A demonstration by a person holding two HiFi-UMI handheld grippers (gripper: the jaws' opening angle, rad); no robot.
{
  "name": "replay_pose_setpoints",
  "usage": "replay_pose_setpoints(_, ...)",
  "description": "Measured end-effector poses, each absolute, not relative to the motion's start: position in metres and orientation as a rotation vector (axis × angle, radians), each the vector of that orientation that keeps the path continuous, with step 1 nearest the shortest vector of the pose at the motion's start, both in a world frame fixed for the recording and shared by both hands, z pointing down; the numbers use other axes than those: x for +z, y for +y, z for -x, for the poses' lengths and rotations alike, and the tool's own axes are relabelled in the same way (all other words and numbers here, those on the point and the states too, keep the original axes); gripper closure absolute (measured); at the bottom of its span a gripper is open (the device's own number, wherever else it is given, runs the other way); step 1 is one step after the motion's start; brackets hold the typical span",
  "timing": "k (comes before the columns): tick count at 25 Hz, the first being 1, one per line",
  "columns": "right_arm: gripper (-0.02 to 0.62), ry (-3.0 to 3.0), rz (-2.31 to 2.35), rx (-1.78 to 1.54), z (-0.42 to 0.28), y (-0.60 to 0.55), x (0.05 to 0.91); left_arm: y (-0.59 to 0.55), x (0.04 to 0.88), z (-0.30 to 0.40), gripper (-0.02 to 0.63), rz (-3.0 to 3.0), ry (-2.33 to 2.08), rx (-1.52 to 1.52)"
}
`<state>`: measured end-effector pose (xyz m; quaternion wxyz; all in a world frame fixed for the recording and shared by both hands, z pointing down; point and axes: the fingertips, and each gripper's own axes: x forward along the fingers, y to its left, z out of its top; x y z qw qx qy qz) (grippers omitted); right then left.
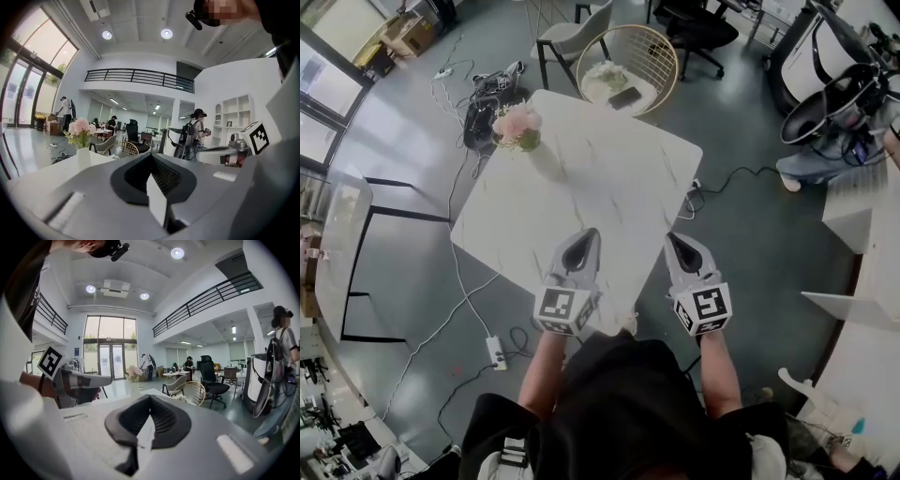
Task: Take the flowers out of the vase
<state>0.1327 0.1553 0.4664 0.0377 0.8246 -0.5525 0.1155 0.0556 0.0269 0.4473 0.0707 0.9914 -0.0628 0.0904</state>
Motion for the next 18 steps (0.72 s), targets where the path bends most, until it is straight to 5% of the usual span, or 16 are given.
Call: replay_pose_setpoints(18, 0.592, -1.920, -2.347, 0.321, -0.145, 0.085, 0.459, -0.025, 0.444, -0.043, 0.598, -2.961, -0.469, 0.231)
